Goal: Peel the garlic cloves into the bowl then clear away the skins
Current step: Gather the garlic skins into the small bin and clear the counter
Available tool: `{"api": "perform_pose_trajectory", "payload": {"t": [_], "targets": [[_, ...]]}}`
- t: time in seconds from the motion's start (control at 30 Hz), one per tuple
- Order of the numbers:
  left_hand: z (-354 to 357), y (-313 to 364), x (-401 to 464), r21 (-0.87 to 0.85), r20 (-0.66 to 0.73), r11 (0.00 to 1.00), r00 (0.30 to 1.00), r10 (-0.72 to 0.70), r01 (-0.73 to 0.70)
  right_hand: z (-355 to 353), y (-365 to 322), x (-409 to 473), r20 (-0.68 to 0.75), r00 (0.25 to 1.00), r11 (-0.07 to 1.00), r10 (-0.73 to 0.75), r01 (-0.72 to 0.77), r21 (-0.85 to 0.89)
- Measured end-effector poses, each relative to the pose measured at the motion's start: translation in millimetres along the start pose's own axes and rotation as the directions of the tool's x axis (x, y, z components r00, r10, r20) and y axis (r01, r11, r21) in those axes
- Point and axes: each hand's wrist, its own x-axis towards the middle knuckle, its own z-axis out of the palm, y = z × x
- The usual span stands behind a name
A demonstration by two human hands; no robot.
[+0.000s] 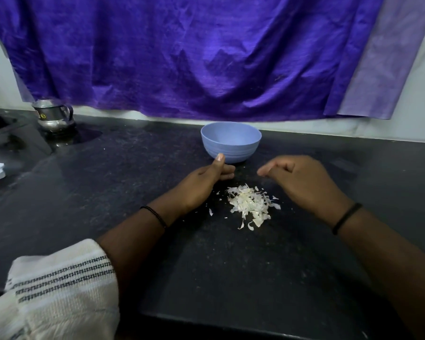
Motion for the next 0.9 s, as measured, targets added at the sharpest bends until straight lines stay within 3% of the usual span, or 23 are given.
{"api": "perform_pose_trajectory", "payload": {"t": [0.1, 0.23, 0.3, 0.37, 0.43, 0.47, 0.53, 0.63, 0.7, 0.77, 0.9], "targets": [[12.2, 8.3, -5.8, -0.007, 0.043, 1.0, 0.999, 0.007, -0.007, 10.2, 8.3, -13.2, 0.11, 0.98, 0.982, 0.168, -0.156, -0.109], [30.2, 18.0, -11.9, -0.116, 0.003, 0.993, 1.0, 0.014, -0.014, 34.7, -9.4, -24.4, 0.194, 0.966, 0.978, 0.172, -0.144, -0.15], [35.8, 23.1, -15.8, -0.256, -0.024, 0.966, 0.999, 0.029, -0.034, 41.3, -21.8, -27.4, 0.218, 0.967, 0.991, 0.131, -0.134, 0.0], [35.8, 27.9, -19.6, -0.4, -0.094, 0.913, 0.994, 0.048, -0.082, 43.0, -30.0, -27.8, 0.19, 0.975, 0.941, 0.117, -0.17, 0.293], [27.1, 30.2, -20.7, -0.4, -0.243, 0.902, 0.968, 0.067, -0.163, 39.0, -21.9, -22.9, 0.073, 0.977, 0.869, 0.202, -0.213, 0.447], [19.7, 29.9, -21.3, -0.361, -0.317, 0.913, 0.946, 0.069, -0.188, 34.1, -15.6, -20.1, 0.013, 0.973, 0.876, 0.232, -0.215, 0.432], [3.0, 26.3, -20.6, -0.305, -0.41, 0.936, 0.911, 0.04, -0.179, 25.0, -3.9, -20.7, -0.068, 0.977, 0.936, 0.202, -0.173, 0.306], [-12.1, 18.8, -18.1, -0.293, -0.468, 0.945, 0.884, -0.009, -0.146, 26.7, 0.0, -34.2, -0.04, 0.998, 0.998, -0.054, 0.053, -0.044], [-15.9, 15.8, -16.0, -0.326, -0.486, 0.933, 0.873, -0.027, -0.152, 44.2, -9.1, -39.0, 0.108, 0.972, 0.936, -0.21, 0.231, -0.264], [-17.9, 14.3, -14.2, -0.356, -0.486, 0.923, 0.873, -0.048, -0.147, 63.9, -19.6, -35.3, 0.211, 0.94, 0.847, -0.268, 0.334, -0.414], [-20.2, 8.6, -14.1, -0.402, -0.474, 0.908, 0.875, -0.099, -0.115, 84.1, -34.0, -15.6, 0.21, 0.931, 0.751, -0.299, 0.365, -0.55]]}}
